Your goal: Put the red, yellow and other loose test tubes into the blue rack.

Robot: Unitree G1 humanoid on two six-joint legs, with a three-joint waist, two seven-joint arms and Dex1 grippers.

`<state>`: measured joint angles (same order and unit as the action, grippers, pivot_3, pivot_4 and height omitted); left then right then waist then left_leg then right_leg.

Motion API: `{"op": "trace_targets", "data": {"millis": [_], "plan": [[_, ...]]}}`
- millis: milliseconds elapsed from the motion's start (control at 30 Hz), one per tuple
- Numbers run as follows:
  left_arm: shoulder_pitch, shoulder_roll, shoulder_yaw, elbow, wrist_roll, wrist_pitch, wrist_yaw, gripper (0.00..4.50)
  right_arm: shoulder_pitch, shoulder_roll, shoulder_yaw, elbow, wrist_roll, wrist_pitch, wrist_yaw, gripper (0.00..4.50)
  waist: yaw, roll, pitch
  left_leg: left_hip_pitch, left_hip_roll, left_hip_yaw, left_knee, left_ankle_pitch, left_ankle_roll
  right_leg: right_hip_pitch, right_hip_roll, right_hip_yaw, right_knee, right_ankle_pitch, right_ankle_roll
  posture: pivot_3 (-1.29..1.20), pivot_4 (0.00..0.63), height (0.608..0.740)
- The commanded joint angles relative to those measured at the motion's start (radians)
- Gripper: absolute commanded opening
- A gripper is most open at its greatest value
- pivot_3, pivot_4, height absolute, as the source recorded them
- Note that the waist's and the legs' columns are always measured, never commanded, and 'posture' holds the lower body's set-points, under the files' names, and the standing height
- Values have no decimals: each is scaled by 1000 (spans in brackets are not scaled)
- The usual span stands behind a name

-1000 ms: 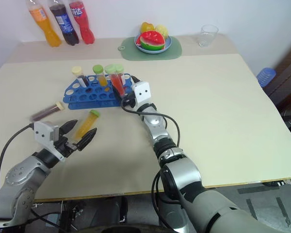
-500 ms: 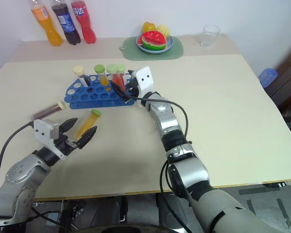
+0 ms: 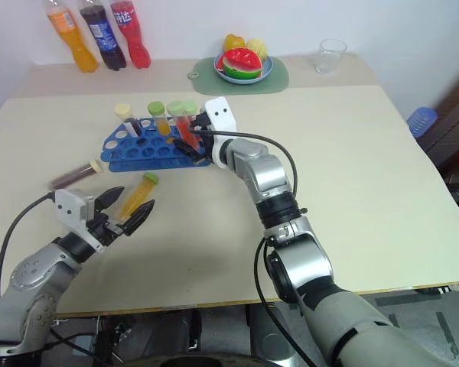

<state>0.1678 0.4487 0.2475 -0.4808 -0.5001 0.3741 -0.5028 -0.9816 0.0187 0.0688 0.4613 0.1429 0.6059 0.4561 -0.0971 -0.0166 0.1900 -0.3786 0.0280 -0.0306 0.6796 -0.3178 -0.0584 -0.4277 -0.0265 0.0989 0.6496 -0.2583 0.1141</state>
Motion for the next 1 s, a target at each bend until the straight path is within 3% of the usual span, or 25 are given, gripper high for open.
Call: {"op": "trace_targets", "data": {"millis": [33, 167, 367, 667, 1000], "plan": [[4, -3, 1, -22, 1, -31, -11, 4500, -54, 8, -17, 4, 16, -11, -10, 4442, 0, 0, 0, 0, 0, 0, 0, 0, 0, 0, 0, 0, 0, 0, 0, 0, 150, 734], [6, -5, -2, -21, 5, -34, -10, 4500, -69, 12, -18, 22, 19, -20, -11, 4442, 0, 0, 0, -1, 0, 0, 0, 0, 0, -1, 0, 0, 0, 0, 0, 0, 150, 734], [13, -13, -3, -25, 11, -36, -7, 4500, -78, 14, -15, 45, 18, -30, -13, 1660, 0, 0, 0, -1, 0, 0, 0, 0, 0, -1, 0, 0, 0, 0, 0, 0, 150, 734], [11, -16, -4, -18, 17, -40, -10, 4500, -46, 9, 4, 25, 5, -78, -11, 1660, 0, 0, 0, -2, 0, 0, 0, 0, 0, -2, 0, 0, 0, 0, 0, 0, 150, 734], [9, -15, -3, -14, 22, -40, -12, 4500, 111, 3, 76, -14, -59, -374, 20, 1660, -1, 0, 0, -3, 0, 0, 0, 0, 0, -2, 0, 0, -1, 0, 0, 0, 150, 734]]}}
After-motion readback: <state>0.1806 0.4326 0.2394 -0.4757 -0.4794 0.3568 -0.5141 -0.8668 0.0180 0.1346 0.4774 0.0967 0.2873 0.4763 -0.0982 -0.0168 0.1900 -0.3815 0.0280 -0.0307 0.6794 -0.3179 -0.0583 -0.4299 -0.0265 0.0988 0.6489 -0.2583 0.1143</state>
